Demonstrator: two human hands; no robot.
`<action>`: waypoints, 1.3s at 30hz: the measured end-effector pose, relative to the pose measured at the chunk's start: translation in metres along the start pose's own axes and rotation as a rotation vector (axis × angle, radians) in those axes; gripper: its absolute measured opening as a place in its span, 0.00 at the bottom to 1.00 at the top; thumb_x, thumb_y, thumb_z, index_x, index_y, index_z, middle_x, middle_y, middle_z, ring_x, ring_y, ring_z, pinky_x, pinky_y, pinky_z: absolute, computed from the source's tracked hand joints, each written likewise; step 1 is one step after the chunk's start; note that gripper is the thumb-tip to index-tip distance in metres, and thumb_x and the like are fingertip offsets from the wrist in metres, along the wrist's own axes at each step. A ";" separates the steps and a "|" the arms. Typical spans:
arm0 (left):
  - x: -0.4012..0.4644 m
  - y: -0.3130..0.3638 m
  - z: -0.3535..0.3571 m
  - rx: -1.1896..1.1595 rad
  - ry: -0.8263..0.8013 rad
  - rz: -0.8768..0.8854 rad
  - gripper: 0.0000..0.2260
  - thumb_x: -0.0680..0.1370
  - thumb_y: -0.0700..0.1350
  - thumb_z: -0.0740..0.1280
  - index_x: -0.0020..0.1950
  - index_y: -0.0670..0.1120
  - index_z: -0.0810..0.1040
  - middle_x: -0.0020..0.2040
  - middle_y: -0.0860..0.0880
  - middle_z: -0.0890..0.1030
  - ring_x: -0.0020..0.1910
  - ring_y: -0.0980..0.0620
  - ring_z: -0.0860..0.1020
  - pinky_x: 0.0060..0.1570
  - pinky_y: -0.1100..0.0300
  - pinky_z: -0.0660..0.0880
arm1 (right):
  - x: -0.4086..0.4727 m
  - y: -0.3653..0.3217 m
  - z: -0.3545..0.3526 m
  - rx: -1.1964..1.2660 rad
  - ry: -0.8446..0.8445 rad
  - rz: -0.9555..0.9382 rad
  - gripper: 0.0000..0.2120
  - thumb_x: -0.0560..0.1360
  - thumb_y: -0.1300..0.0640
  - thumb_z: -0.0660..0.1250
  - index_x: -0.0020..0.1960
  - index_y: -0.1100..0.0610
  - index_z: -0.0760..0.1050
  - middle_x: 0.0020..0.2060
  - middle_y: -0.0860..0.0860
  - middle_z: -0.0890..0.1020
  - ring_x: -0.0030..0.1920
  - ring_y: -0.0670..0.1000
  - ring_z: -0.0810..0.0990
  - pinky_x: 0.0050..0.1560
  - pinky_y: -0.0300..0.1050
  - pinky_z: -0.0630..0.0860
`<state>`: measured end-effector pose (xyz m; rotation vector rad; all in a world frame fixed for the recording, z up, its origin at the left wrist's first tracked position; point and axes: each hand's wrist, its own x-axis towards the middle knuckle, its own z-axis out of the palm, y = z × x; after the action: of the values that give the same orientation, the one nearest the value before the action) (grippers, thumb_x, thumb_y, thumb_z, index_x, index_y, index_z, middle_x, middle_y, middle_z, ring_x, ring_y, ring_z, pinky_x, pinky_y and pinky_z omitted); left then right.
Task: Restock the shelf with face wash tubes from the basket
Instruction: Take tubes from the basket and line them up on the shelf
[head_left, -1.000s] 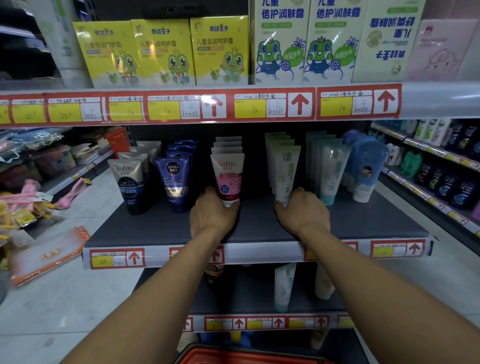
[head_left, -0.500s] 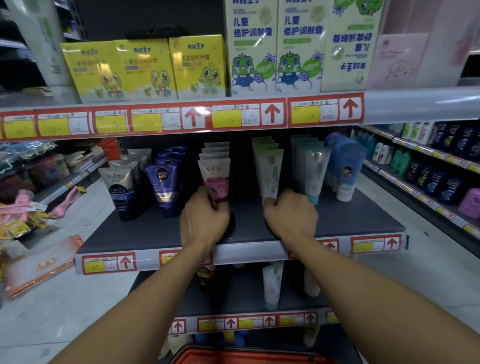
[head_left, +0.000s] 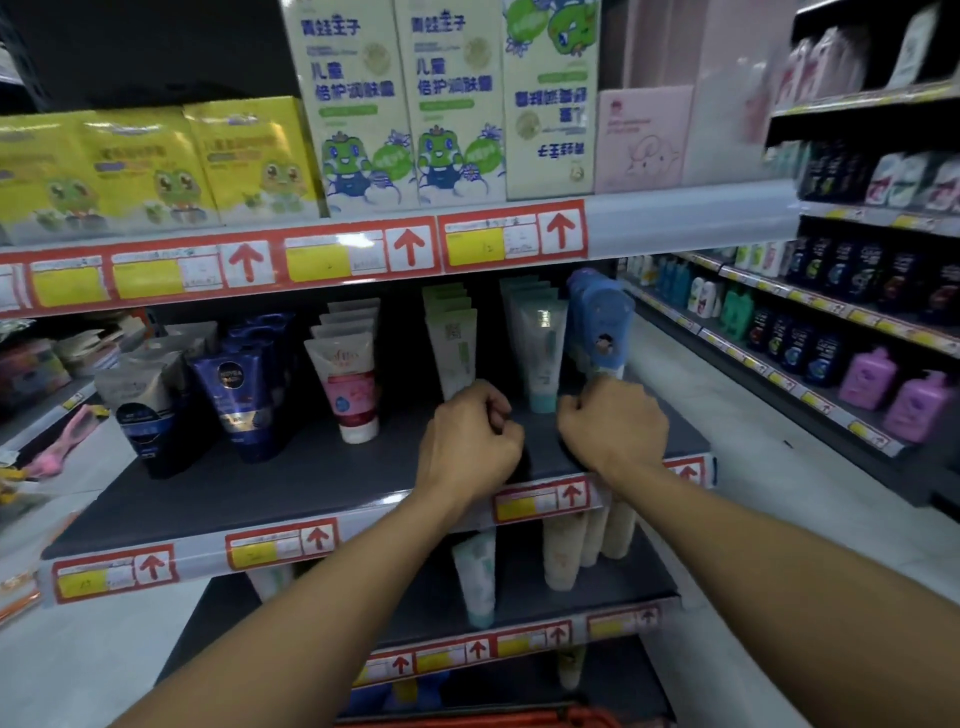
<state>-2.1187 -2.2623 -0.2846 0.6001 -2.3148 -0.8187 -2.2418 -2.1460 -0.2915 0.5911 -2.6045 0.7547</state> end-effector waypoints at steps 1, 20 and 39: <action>0.004 0.007 0.009 -0.007 -0.026 -0.028 0.06 0.74 0.45 0.68 0.50 0.53 0.77 0.41 0.57 0.80 0.43 0.53 0.80 0.42 0.58 0.77 | 0.006 0.010 -0.002 -0.003 -0.003 0.030 0.14 0.73 0.45 0.61 0.40 0.56 0.73 0.35 0.53 0.76 0.35 0.57 0.74 0.32 0.44 0.67; 0.056 0.020 0.079 0.182 0.031 -0.307 0.22 0.75 0.56 0.73 0.64 0.46 0.75 0.62 0.45 0.81 0.60 0.43 0.80 0.48 0.55 0.75 | 0.062 0.058 0.022 -0.031 -0.159 0.064 0.30 0.74 0.32 0.67 0.59 0.57 0.73 0.53 0.57 0.82 0.52 0.59 0.82 0.40 0.48 0.71; 0.056 0.018 0.079 0.200 0.045 -0.303 0.25 0.74 0.59 0.75 0.64 0.46 0.75 0.63 0.46 0.81 0.61 0.44 0.81 0.51 0.54 0.78 | 0.057 0.056 0.018 -0.015 -0.170 0.049 0.22 0.77 0.40 0.66 0.58 0.58 0.74 0.51 0.56 0.82 0.49 0.58 0.81 0.38 0.46 0.69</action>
<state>-2.2157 -2.2500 -0.3001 1.0662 -2.3118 -0.7015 -2.3210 -2.1292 -0.3036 0.6126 -2.7867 0.7278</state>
